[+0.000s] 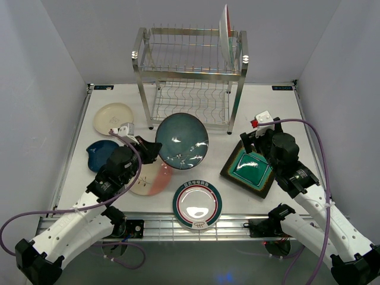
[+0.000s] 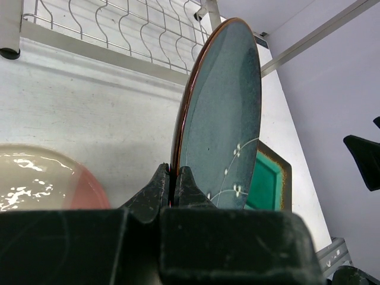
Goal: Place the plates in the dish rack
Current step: Pick up the plate at the center of the board, then insert the plate into the dish rack.
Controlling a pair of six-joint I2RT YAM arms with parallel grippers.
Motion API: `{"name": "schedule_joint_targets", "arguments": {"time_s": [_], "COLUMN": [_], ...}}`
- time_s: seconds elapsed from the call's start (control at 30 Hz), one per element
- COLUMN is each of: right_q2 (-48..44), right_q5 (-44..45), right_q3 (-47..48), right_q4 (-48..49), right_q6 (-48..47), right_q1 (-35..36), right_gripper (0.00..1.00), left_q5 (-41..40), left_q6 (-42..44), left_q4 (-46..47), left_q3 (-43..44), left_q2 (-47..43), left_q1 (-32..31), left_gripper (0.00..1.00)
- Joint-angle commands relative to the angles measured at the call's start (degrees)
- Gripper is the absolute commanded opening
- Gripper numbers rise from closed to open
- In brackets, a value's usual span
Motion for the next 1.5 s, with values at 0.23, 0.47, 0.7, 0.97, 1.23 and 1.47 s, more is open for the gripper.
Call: {"name": "schedule_joint_targets", "arguments": {"time_s": [0.23,0.47,0.7,0.97,1.23,1.47], "right_q2": [0.4,0.6,0.6,0.7,0.6,0.6], "right_q5": [2.5,3.1,3.5,3.7,3.7,3.7], "right_q3": [0.2,0.0,0.0,0.0,0.0,0.0], "right_q4": [3.6,3.9,4.1,4.1,4.0,4.1], "right_q6": [-1.0,-1.2,-1.2,-1.2,-1.2,-1.1], "right_q1": [0.5,0.5,0.4,0.5,0.4,0.5], "right_gripper": [0.90,0.90,0.90,0.90,0.90,0.90], "left_q5": [1.7,2.7,3.8,-1.9,-7.1,-9.2], "left_q6": [1.4,2.7,3.1,5.7,7.8,10.4], "left_q4": [0.3,-4.0,-7.1,-10.4,-13.2,-13.6], "left_q3": [17.8,26.5,37.6,50.1,61.4,71.2], "left_q2": [3.2,6.3,11.3,18.4,24.1,30.5], "left_q1": [-0.2,-0.2,-0.2,-0.3,-0.2,-0.2], "left_gripper": [0.00,0.00,0.00,0.00,0.00,0.00]}}
